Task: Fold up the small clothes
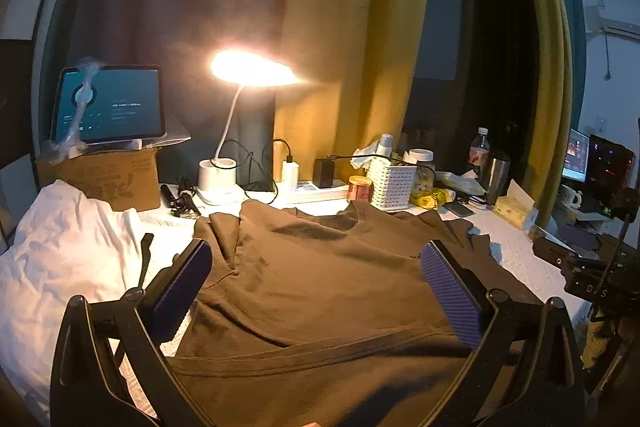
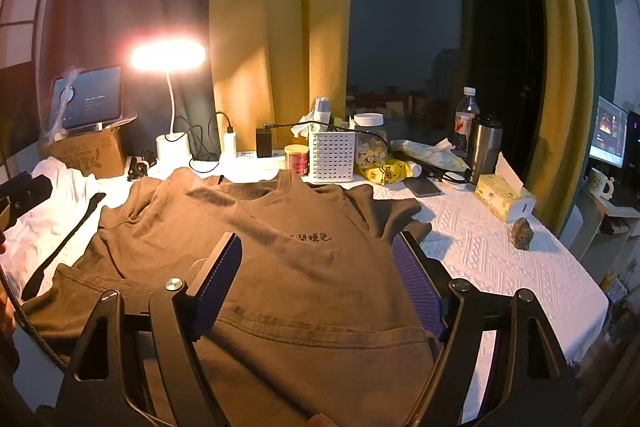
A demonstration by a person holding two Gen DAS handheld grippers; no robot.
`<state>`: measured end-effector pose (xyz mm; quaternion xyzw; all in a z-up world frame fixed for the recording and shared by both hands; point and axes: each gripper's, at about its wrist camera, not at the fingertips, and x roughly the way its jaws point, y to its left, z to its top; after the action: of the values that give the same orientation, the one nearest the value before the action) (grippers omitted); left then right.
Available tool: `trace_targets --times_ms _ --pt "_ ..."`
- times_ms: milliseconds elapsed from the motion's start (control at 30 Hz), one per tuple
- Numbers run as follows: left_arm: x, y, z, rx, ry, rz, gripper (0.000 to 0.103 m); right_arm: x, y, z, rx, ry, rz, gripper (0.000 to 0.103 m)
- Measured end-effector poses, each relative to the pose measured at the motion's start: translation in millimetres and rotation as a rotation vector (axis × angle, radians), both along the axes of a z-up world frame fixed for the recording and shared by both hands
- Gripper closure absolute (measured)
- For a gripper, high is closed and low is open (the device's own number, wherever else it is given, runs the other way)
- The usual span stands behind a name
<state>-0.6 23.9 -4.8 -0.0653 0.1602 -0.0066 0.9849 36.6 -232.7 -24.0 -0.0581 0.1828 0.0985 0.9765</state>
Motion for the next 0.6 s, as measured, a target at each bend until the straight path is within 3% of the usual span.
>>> trace_targets --times_ms 600 --pt "-0.6 2.5 -2.2 0.011 -0.002 -0.004 0.001 0.6 -1.3 0.0 -0.004 0.002 0.003 0.022"
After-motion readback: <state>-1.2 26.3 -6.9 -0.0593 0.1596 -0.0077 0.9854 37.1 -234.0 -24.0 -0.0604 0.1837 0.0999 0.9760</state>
